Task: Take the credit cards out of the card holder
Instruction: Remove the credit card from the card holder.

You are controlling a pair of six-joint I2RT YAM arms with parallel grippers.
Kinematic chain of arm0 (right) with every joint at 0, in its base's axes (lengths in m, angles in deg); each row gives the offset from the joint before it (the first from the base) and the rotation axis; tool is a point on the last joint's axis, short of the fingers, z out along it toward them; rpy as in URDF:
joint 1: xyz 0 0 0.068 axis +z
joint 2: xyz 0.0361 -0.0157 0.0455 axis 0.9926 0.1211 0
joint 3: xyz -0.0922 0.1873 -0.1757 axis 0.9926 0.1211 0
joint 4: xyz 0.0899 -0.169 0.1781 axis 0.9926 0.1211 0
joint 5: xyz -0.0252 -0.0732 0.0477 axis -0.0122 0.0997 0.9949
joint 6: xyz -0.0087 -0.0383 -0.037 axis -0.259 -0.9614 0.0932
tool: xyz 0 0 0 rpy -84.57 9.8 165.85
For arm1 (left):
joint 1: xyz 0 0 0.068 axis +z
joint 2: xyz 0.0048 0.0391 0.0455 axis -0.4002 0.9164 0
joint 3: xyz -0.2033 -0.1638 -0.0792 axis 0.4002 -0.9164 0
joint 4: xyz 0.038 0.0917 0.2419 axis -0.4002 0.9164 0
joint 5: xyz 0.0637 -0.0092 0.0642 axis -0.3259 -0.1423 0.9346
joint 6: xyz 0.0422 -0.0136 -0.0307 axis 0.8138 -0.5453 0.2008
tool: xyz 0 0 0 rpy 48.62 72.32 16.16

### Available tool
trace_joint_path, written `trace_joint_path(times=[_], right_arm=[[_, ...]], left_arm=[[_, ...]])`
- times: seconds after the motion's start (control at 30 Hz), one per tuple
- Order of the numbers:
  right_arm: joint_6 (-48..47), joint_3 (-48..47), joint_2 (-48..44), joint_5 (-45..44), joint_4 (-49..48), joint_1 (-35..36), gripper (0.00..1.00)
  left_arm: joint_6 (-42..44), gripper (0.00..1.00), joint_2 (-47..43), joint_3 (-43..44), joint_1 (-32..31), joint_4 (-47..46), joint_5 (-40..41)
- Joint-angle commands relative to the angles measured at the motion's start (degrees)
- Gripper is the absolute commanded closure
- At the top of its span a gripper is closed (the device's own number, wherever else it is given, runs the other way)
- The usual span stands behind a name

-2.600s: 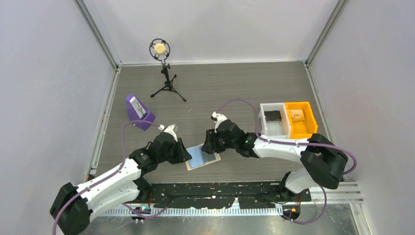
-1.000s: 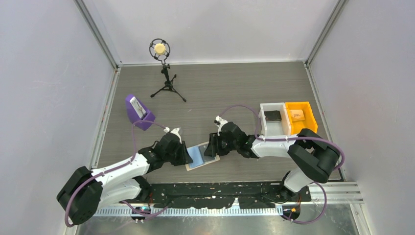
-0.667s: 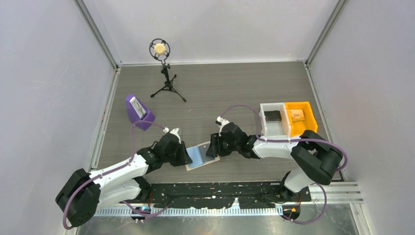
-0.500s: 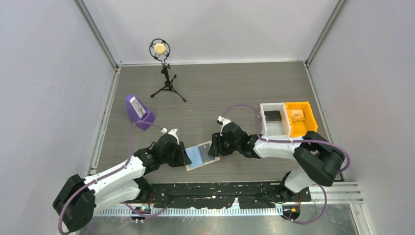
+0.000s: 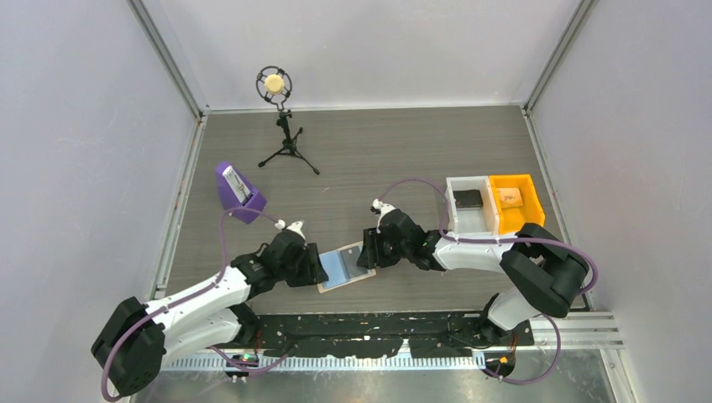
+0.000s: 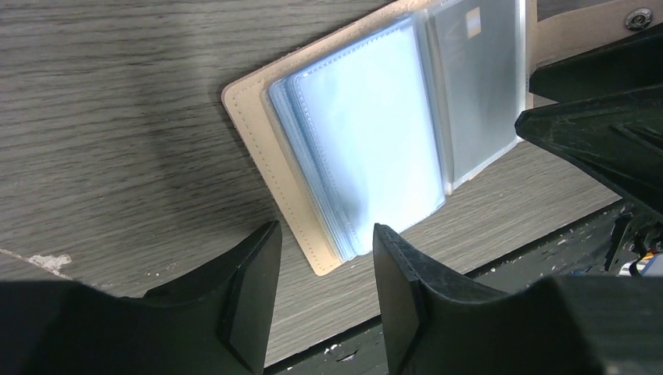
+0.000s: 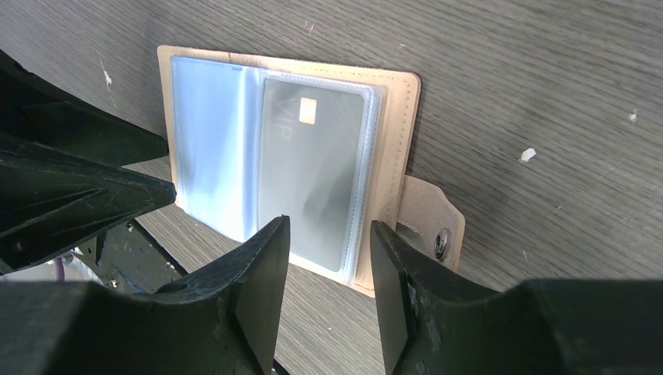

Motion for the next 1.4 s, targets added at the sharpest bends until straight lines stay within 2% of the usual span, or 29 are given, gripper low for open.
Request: trace_joint_path(times=[0.0,0.27,0.5,0.9,1.03,1.2,1.37], right_arm=[[-0.29,-1.76,-0.7,0.67,-1.84,0.06,0.51],[-0.23,-1.93,-0.27,2.23,-2.92,0.3,0.55],[-0.14,-1.63,-0.78,4.16,-5.05,0.8,0.64],[1.73,-0.84,0.51,9.76,-11.44,1.12,0.65],[0.7,-0.98,-0.38,6.35,-8.28,1.12,0.63],[-2.78,-2.49,-2.36,-2.54,-0.02,1.05,0.56],[-4.02,-3.67,-1.38,-4.18,1.53,1.03,0.55]], left_arm=[[0.74,0.5,0.87,0.19,0.34,-2.0,1.2],[1.17,0.56,1.11,0.27,0.28,-2.44,1.15],[1.18,0.64,1.23,-0.08,0.34,-3.22,0.36],[1.0,0.67,0.92,0.18,0.34,-2.94,-0.02],[0.92,0.67,0.72,0.02,0.34,-2.73,0.2],[0.91,0.66,0.55,-0.24,0.32,-2.53,0.21],[0.83,0.66,0.17,-0.3,0.25,-2.47,0.39]])
